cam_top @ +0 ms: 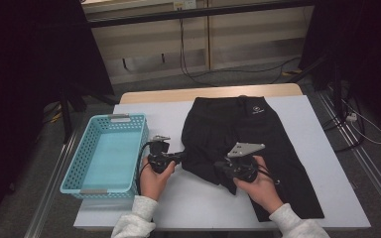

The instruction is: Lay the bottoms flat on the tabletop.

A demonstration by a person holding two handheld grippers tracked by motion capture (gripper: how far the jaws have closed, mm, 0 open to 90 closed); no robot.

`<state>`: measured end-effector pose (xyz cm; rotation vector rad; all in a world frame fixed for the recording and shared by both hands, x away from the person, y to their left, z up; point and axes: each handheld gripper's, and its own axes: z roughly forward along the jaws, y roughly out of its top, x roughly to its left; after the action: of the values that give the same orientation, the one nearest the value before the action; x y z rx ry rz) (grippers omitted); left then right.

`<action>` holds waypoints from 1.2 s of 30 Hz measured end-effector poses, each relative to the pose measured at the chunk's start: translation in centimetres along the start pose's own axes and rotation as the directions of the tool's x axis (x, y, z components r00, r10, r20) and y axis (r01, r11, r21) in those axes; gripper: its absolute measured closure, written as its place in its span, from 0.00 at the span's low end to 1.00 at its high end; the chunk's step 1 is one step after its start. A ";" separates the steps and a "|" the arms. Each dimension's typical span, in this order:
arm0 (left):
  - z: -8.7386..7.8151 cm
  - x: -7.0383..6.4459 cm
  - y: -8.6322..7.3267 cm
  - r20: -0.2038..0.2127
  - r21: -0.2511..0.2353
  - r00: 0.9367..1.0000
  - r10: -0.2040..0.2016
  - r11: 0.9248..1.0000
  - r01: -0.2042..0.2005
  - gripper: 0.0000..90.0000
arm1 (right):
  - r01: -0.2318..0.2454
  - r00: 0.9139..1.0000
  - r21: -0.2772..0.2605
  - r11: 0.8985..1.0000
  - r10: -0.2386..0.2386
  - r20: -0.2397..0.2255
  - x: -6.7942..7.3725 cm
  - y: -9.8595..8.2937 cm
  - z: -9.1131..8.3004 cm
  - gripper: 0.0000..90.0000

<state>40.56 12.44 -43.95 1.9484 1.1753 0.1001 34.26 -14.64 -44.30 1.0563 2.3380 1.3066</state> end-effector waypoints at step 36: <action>2.2 -5.2 -2.3 0.072 0.123 0.956 0.286 0.948 -0.293 0.59 | -0.016 0.994 0.057 0.998 0.010 0.112 -1.7 -1.7 1.1 0.83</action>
<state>37.02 7.61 -45.24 2.2189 0.8729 0.1256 35.26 -15.71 -46.47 1.1332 2.3020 1.1599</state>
